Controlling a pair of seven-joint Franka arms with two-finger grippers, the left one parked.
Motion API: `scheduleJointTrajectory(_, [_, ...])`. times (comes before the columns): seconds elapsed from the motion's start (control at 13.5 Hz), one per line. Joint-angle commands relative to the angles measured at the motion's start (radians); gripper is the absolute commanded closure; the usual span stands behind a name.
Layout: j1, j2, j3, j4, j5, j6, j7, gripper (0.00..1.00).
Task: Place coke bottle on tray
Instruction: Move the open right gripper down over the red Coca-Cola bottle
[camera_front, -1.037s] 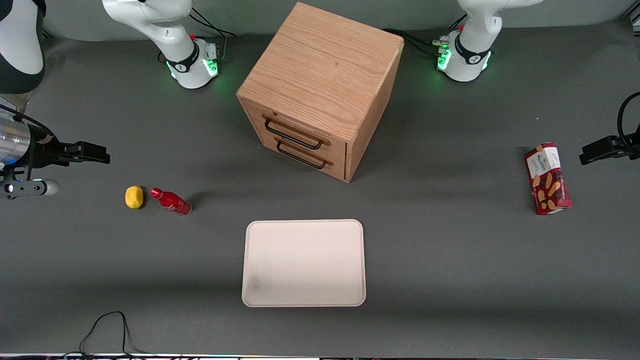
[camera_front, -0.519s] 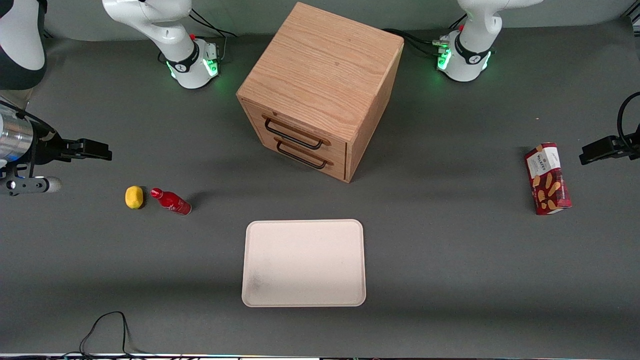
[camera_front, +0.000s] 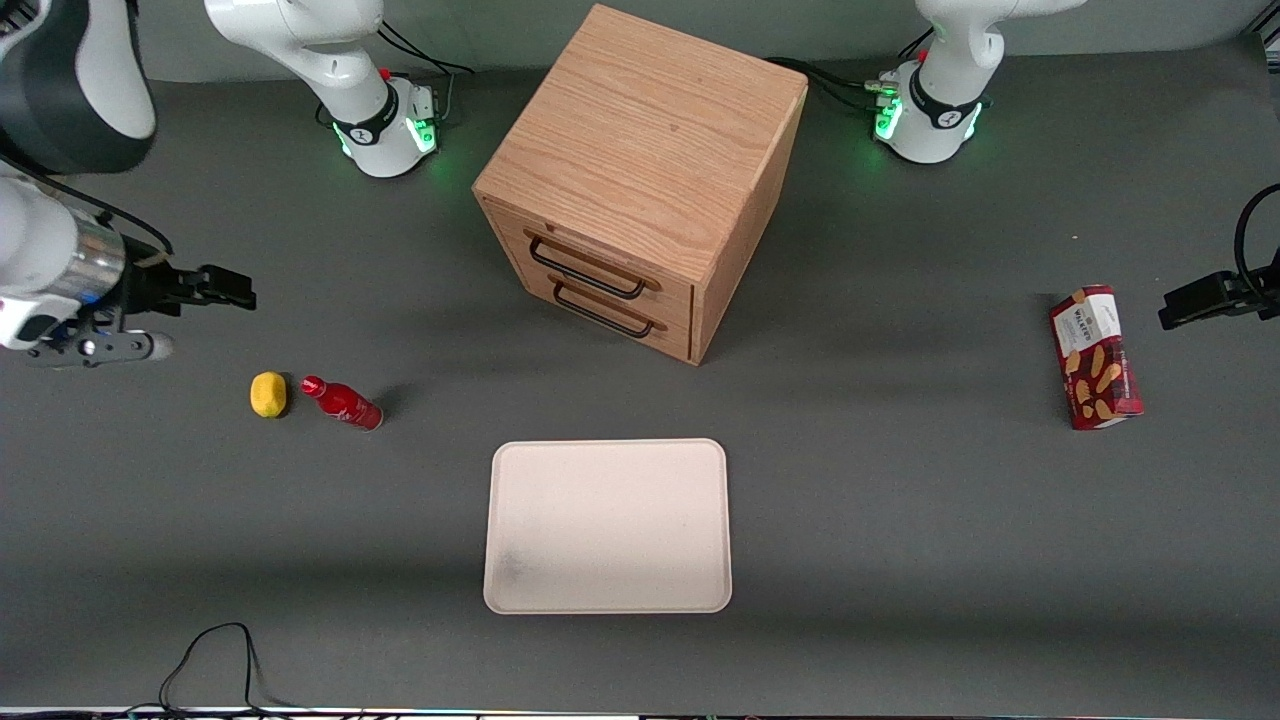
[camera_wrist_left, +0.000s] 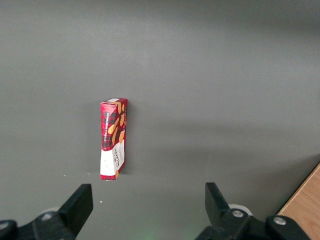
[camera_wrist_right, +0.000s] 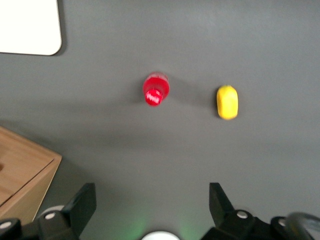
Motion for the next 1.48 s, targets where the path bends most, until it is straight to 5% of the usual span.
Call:
scheduleJointTrajectory(0.0, [-0.006, 0.022, -0.003, -0.08, -0.004, 0.141, -0.034, 0.0])
scheduleJointTrajectory(0.89, [0.006, 0.115, 0.002, -0.288, -0.004, 0.499, -0.039, 0.03])
scheduleJointTrajectory(1.41, [0.025, 0.171, 0.003, -0.296, -0.004, 0.568, -0.037, 0.01])
